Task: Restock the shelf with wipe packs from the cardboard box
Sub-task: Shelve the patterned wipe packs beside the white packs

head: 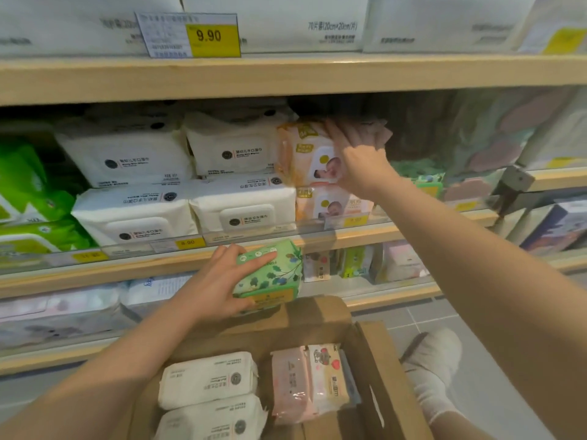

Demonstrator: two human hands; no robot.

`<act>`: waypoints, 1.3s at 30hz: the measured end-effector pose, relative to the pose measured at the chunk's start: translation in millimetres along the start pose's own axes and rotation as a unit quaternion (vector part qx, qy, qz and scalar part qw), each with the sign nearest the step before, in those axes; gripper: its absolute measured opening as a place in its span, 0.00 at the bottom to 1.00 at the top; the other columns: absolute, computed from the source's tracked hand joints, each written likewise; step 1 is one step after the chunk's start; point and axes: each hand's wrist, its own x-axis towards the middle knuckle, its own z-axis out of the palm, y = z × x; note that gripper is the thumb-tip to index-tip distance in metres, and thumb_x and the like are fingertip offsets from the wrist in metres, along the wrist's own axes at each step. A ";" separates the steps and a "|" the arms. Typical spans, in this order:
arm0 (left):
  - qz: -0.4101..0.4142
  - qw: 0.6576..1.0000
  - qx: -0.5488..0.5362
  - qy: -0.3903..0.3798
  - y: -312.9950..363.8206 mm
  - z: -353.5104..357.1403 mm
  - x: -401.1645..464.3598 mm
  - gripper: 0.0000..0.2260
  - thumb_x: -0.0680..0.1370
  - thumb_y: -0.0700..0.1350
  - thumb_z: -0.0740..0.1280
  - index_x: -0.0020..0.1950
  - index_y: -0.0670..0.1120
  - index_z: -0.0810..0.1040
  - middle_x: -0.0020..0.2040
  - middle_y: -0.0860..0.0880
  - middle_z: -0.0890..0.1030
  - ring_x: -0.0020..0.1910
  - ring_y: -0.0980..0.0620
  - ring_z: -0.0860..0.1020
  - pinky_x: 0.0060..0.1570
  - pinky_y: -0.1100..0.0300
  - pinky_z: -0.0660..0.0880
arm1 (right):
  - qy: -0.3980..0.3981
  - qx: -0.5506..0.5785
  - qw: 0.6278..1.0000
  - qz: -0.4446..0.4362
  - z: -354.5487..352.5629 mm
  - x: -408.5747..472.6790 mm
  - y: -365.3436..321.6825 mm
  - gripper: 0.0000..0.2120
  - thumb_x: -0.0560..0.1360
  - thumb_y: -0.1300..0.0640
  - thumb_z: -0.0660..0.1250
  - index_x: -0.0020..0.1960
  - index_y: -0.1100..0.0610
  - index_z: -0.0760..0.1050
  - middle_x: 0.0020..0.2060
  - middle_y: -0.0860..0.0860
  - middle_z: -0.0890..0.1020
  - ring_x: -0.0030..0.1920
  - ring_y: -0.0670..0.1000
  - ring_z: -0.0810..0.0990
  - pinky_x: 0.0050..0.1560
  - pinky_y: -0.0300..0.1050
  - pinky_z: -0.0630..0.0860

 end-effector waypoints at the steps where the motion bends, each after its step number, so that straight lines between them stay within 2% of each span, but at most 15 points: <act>1: -0.003 1.000 -0.002 -0.003 2.8 -0.5 -0.8 0.39 0.72 0.59 0.68 0.69 0.73 0.40 0.63 0.51 0.61 0.63 0.52 0.59 0.61 0.57 0.65 | 0.003 -0.014 1.000 -0.009 0.2 -8.2 -1.3 0.24 0.75 0.55 0.65 0.67 0.60 0.62 0.61 0.60 0.71 0.61 0.62 0.68 0.64 0.59 0.61; 3: -0.008 1.000 -0.014 -0.006 11.1 -4.2 -2.3 0.40 0.72 0.58 0.68 0.69 0.73 0.40 0.63 0.51 0.60 0.63 0.52 0.58 0.62 0.57 0.64 | 0.057 -0.002 0.997 -0.055 1.4 -29.5 -1.2 0.32 0.72 0.54 0.69 0.71 0.57 0.59 0.65 0.58 0.67 0.66 0.60 0.64 0.69 0.60 0.56; 5: -0.006 0.999 -0.033 -0.008 21.1 -10.5 -2.2 0.41 0.72 0.58 0.69 0.68 0.73 0.40 0.63 0.52 0.61 0.62 0.53 0.58 0.62 0.56 0.65 | 0.063 0.110 0.986 -0.107 0.5 -59.8 -1.3 0.42 0.69 0.50 0.73 0.75 0.51 0.53 0.72 0.55 0.60 0.72 0.57 0.57 0.73 0.60 0.51; 9: 0.001 0.996 -0.090 -0.013 51.1 -21.2 3.2 0.45 0.69 0.57 0.72 0.70 0.71 0.40 0.61 0.54 0.64 0.61 0.55 0.60 0.62 0.52 0.67 | -0.171 0.342 0.918 -0.107 5.0 -130.7 -2.2 0.51 0.62 0.43 0.78 0.76 0.41 0.51 0.76 0.45 0.50 0.75 0.48 0.50 0.72 0.48 0.52; 13: 0.008 0.984 -0.180 -0.019 93.2 -29.9 8.1 0.50 0.65 0.55 0.76 0.73 0.66 0.43 0.72 0.55 0.60 0.72 0.51 0.56 0.69 0.45 0.62 | -0.192 0.359 0.910 -0.078 19.7 -170.0 -0.1 0.52 0.59 0.47 0.81 0.74 0.43 0.55 0.72 0.47 0.62 0.70 0.47 0.62 0.69 0.39 0.62; 17: 0.019 0.978 -0.205 -0.022 120.6 -38.1 12.4 0.51 0.60 0.57 0.77 0.74 0.64 0.48 0.75 0.56 0.58 0.72 0.53 0.58 0.69 0.48 0.63 | -0.152 0.409 0.899 -0.037 3.1 -188.6 16.5 0.41 0.57 0.52 0.82 0.66 0.46 0.69 0.58 0.41 0.76 0.55 0.35 0.73 0.49 0.22 0.67; 20: 0.012 0.966 -0.255 0.041 138.7 -50.9 15.5 0.51 0.58 0.57 0.79 0.73 0.66 0.51 0.73 0.55 0.61 0.70 0.54 0.62 0.67 0.49 0.66 | -0.123 0.441 0.889 0.015 -15.0 -199.2 34.2 0.38 0.57 0.53 0.82 0.63 0.45 0.70 0.54 0.39 0.75 0.52 0.36 0.73 0.44 0.22 0.69; 23: -0.049 0.913 -0.390 0.113 153.1 -51.4 19.3 0.54 0.56 0.58 0.80 0.74 0.63 0.51 0.70 0.58 0.61 0.67 0.58 0.62 0.65 0.55 0.65 | -0.100 0.505 0.855 0.060 -32.6 -204.6 53.9 0.34 0.58 0.56 0.82 0.60 0.46 0.71 0.54 0.41 0.75 0.54 0.38 0.74 0.41 0.24 0.72; 25: -0.068 0.874 -0.478 0.064 159.2 -44.8 23.7 0.53 0.53 0.60 0.81 0.72 0.60 0.57 0.69 0.60 0.64 0.67 0.58 0.66 0.66 0.55 0.66 | -0.097 0.538 0.834 0.074 -40.3 -205.2 65.4 0.32 0.58 0.57 0.82 0.58 0.48 0.73 0.55 0.46 0.77 0.54 0.43 0.77 0.44 0.32 0.77; 27: -0.067 0.855 -0.515 0.017 165.7 -38.6 29.3 0.46 0.50 0.59 0.81 0.64 0.56 0.66 0.62 0.56 0.75 0.61 0.55 0.76 0.63 0.52 0.72 | -0.119 0.563 0.813 0.084 -42.8 -206.7 75.0 0.32 0.57 0.58 0.82 0.57 0.51 0.74 0.56 0.50 0.79 0.53 0.48 0.81 0.48 0.42 0.80; 29: -0.074 0.839 -0.538 0.015 174.7 -34.6 34.9 0.38 0.52 0.53 0.83 0.57 0.55 0.70 0.55 0.55 0.80 0.53 0.57 0.80 0.59 0.52 0.75 | -0.149 0.572 0.801 0.095 -42.7 -209.2 84.0 0.31 0.59 0.59 0.81 0.58 0.53 0.73 0.56 0.53 0.79 0.52 0.51 0.82 0.50 0.50 0.81; 31: -0.081 0.845 -0.528 0.029 182.7 -30.3 37.9 0.32 0.56 0.46 0.82 0.54 0.56 0.70 0.53 0.57 0.79 0.50 0.62 0.78 0.57 0.56 0.76 | -0.159 0.490 0.854 0.078 -45.5 -210.6 87.3 0.32 0.60 0.54 0.81 0.60 0.51 0.71 0.60 0.51 0.76 0.59 0.51 0.79 0.56 0.49 0.78; 34: -0.097 0.856 -0.507 0.039 190.2 -23.5 45.3 0.39 0.53 0.52 0.83 0.58 0.58 0.67 0.56 0.58 0.77 0.54 0.60 0.77 0.57 0.58 0.74 | -0.155 0.201 0.967 0.001 -45.7 -209.0 81.7 0.48 0.60 0.41 0.78 0.73 0.41 0.56 0.75 0.48 0.56 0.73 0.51 0.57 0.71 0.51 0.61; 36: -0.098 0.851 -0.514 0.049 197.0 -17.7 51.5 0.40 0.54 0.50 0.83 0.60 0.58 0.66 0.55 0.59 0.77 0.54 0.59 0.77 0.57 0.58 0.74 | -0.133 0.091 0.986 -0.044 -39.9 -210.5 69.3 0.58 0.59 0.36 0.76 0.75 0.40 0.40 0.76 0.48 0.53 0.74 0.53 0.55 0.72 0.58 0.57; 39: -0.087 0.849 -0.517 0.063 206.7 -16.9 64.5 0.39 0.57 0.47 0.82 0.61 0.57 0.65 0.54 0.60 0.76 0.54 0.62 0.75 0.56 0.60 0.74 | -0.057 0.046 0.996 -0.054 -28.8 -207.0 70.0 0.57 0.58 0.35 0.75 0.75 0.41 0.42 0.70 0.49 0.63 0.68 0.55 0.63 0.67 0.56 0.63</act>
